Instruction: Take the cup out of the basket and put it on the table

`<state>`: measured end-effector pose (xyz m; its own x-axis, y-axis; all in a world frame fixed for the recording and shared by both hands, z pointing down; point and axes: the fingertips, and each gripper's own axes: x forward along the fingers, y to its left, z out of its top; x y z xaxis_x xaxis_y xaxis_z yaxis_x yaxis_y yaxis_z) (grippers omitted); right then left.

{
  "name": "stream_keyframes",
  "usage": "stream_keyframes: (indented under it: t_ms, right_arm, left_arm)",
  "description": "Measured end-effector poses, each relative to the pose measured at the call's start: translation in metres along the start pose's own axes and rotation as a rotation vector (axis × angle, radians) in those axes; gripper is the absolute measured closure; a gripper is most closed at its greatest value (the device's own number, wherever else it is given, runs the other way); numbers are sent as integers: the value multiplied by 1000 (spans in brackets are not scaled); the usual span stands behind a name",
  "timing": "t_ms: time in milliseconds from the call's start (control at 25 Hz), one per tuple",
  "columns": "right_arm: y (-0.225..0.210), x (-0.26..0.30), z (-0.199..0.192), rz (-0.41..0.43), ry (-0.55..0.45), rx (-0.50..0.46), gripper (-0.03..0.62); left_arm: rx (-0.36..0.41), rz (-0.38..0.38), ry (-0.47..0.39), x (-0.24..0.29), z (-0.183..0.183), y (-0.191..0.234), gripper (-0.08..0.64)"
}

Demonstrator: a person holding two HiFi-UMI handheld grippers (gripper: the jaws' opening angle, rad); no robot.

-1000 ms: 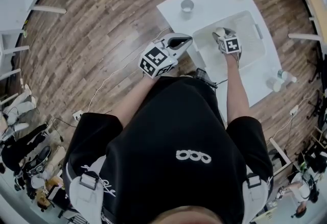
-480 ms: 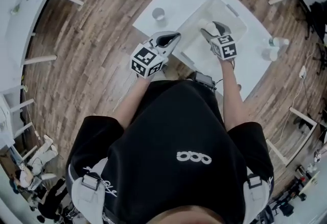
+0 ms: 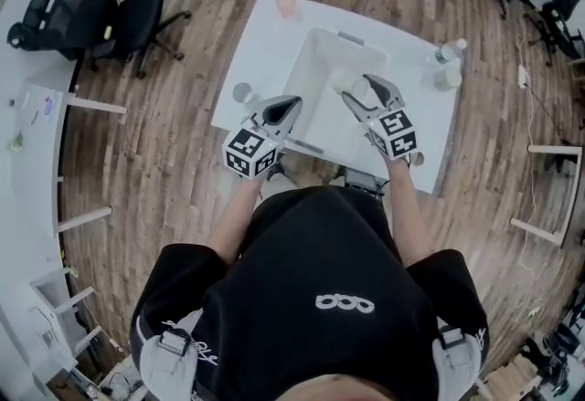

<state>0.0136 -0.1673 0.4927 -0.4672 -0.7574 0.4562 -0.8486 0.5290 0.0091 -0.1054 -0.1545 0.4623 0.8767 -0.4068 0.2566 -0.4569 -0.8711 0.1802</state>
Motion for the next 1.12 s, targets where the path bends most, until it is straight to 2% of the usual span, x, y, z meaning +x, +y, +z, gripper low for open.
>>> stream_keyframes:
  t_ms: [520,840,1120]
  right_arm:
    - [-29,-47,-1,-133,-41,57,318]
    - [-54,-106,-30,-282,-40,130,319]
    - [-70,-175,-73,-449,-28,230,319]
  left_arm:
    - [42,-130,13,37,14,-27,551]
    - [77,-276,34,72,19,-70,551]
    - [124,-450,71,111,16,-126,551]
